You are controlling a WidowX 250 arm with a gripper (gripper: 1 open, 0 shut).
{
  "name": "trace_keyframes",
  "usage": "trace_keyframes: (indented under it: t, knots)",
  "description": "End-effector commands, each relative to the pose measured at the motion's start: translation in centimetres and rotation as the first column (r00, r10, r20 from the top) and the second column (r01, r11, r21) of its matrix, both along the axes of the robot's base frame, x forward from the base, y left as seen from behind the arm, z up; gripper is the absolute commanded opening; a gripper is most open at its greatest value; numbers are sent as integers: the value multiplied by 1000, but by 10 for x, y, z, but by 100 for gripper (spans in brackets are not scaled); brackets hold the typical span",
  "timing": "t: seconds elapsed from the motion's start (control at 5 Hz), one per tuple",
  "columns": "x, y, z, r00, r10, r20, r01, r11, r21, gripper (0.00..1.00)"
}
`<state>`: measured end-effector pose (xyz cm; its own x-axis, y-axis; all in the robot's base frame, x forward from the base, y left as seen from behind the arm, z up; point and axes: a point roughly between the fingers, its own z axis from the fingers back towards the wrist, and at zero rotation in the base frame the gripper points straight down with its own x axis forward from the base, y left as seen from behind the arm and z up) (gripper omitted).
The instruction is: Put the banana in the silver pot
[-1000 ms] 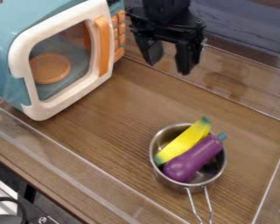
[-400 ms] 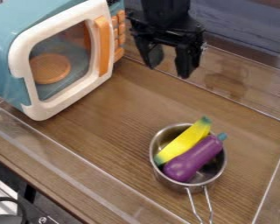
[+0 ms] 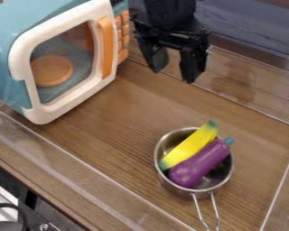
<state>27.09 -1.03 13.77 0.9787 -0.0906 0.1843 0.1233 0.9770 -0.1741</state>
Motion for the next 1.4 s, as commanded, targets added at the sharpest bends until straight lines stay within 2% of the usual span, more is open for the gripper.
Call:
trace_keyframes:
  t: [0.0,1.2]
  knots:
    - [-2,-4,14,998,-24,50,24,1000,-1,100]
    - [-15,-16,17,993,-106,59,107,994,-13,100]
